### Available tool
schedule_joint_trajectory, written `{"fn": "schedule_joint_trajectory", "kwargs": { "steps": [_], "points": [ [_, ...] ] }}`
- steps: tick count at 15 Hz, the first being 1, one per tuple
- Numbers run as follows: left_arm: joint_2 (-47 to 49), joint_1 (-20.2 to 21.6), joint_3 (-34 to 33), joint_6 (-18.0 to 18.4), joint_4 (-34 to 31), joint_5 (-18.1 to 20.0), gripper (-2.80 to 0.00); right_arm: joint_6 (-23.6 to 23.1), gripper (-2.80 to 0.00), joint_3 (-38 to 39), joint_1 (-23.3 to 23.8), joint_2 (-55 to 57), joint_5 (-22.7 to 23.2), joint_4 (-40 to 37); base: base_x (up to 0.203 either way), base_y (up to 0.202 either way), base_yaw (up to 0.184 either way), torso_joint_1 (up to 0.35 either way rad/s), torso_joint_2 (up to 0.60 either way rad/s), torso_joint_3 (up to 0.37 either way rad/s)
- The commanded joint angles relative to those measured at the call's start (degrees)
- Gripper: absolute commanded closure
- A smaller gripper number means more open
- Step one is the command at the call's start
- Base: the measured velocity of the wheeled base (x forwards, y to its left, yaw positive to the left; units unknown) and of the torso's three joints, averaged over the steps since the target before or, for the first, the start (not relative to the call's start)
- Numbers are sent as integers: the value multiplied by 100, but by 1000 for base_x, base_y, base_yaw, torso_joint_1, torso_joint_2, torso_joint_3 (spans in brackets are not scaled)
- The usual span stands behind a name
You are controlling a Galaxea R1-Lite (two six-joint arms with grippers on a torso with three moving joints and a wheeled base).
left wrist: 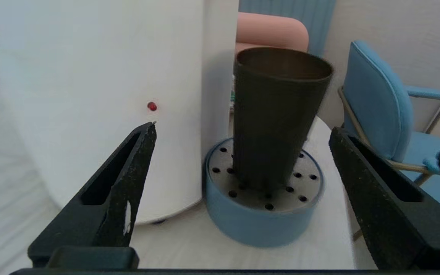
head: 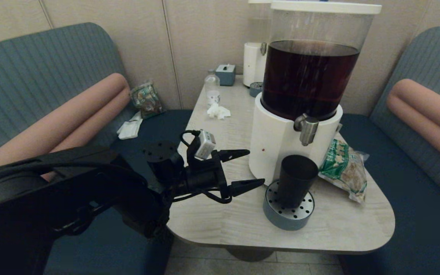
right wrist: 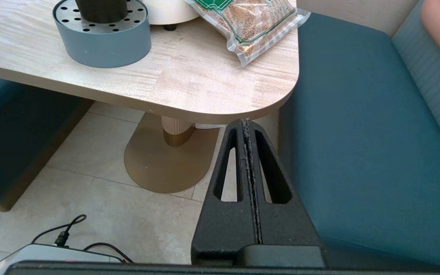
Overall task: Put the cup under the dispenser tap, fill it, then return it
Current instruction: Place the cup next to the water dispenser
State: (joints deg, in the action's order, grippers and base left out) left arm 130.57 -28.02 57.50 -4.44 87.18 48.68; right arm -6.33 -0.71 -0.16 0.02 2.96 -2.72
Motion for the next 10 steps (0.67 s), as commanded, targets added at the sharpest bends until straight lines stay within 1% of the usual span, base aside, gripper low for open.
{"fn": "schedule_joint_trajectory", "kwargs": {
  "steps": [1, 4, 10],
  "points": [
    [418, -176, 436, -5, 49, -34, -280, -9, 0, 0, -2, -11, 2, -1, 0, 0, 0, 0, 0, 0],
    [512, -346, 516, -5, 49, -102, -280, 0, 0, 0, -2, -11, 1, -1, 0, 0, 0, 0, 0, 0],
    [606, -726, 607, -31, 49, -362, -280, 0, 0, 0, -2, -11, 2, -1, 0, 0, 0, 0, 0, 0]
  ]
}}
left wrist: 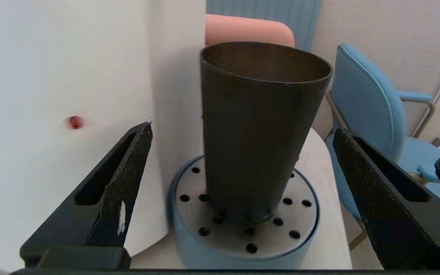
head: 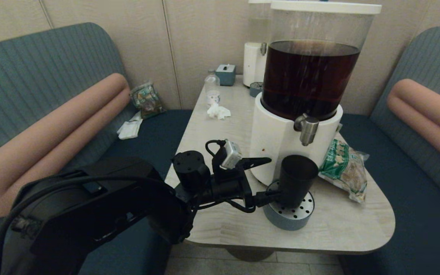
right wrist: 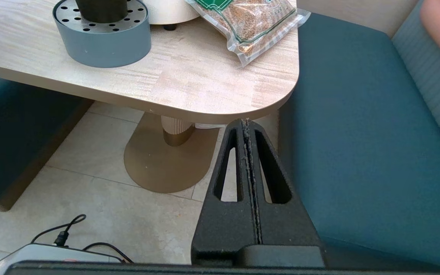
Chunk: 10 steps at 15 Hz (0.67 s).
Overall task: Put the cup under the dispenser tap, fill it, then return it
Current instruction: Place the cup next to the water dispenser
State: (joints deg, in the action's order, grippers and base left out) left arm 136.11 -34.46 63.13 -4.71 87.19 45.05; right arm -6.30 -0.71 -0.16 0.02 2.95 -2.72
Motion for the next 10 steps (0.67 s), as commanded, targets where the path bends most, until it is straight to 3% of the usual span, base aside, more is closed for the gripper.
{"fn": "schedule_joint_trajectory", "kwargs": {
  "steps": [1, 10],
  "points": [
    [85, -124, 110, -4, 48, -16, -280, -2, 0, 0, -2, -11, 4, -1, 0, 0, 0, 0, 0, 0],
    [704, -340, 842, -12, 48, -205, -280, -3, 0, 0, -2, -11, 4, -1, 0, 0, 0, 0, 0, 0]
  ]
}}
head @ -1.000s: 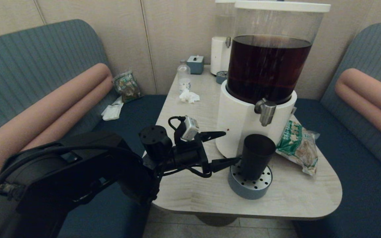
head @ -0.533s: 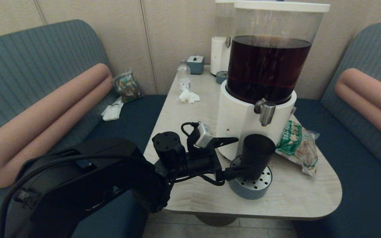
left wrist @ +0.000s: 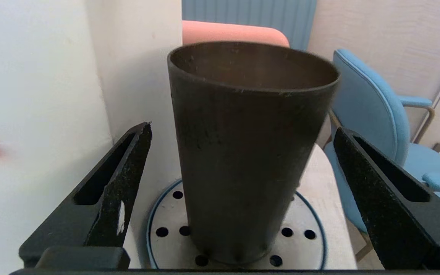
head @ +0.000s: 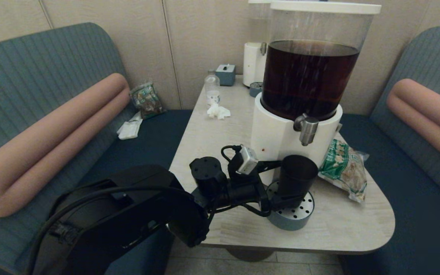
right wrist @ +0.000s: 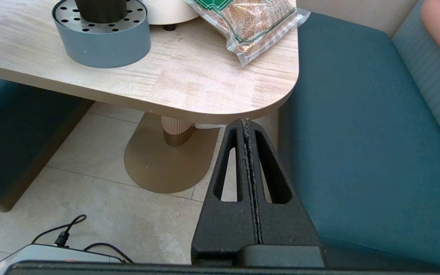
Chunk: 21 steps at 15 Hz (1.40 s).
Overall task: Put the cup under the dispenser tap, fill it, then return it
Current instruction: Place the cup next to the water dispenser
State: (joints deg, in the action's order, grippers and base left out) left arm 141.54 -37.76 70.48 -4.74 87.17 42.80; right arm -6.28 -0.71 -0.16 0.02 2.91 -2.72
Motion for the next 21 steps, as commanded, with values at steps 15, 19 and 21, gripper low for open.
{"fn": "schedule_joint_trajectory", "kwargs": {
  "steps": [15, 19, 21],
  "points": [
    [550, -153, 845, -9, -139, -193, -280, -5, 0, 0, -2, -11, 7, -1, 0, 0, 0, 0, 0, 0],
    [656, -206, 1094, 0, -91, -350, 0, -5, 0, 0, -2, -11, 7, -1, 0, 0, 0, 0, 0, 0],
    [647, -223, 1061, 0, -95, -351, 0, -5, 0, 0, -2, -11, 7, -1, 0, 0, 0, 0, 0, 0]
  ]
}}
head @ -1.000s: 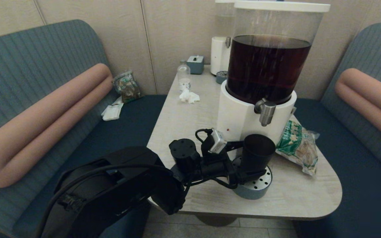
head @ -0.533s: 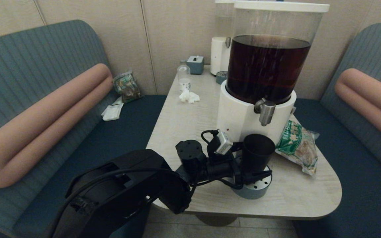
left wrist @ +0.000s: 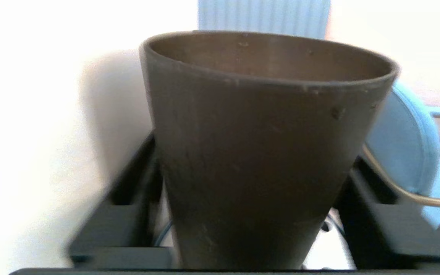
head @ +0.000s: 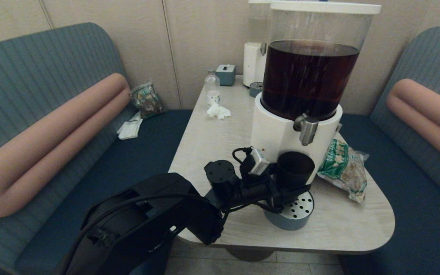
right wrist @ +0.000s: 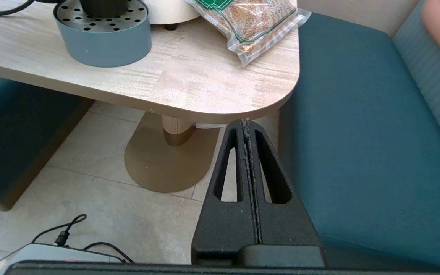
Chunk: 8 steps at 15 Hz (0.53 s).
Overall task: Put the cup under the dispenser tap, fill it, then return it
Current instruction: Place the cup next to the water dispenser
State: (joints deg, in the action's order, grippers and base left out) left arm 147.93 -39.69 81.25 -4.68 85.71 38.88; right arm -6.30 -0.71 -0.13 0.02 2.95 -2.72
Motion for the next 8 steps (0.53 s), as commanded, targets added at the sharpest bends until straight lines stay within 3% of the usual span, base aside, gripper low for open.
{"fn": "schedule_joint_trajectory", "kwargs": {
  "steps": [1, 6, 8],
  "points": [
    [1, -30, -66, -6, 51, 41, 0, -6, 0, 0, -4, -11, 4, -1, 0, 0, 0, 0, 0, 0],
    [-89, -34, -289, -6, 97, 32, 0, -9, 0, 0, -4, -11, 4, -1, 0, 0, 0, 0, 0, 0],
    [-302, -51, -783, -6, 164, 32, 0, -3, 0, 0, -4, -11, 4, -1, 0, 0, 0, 0, 0, 0]
  ]
}}
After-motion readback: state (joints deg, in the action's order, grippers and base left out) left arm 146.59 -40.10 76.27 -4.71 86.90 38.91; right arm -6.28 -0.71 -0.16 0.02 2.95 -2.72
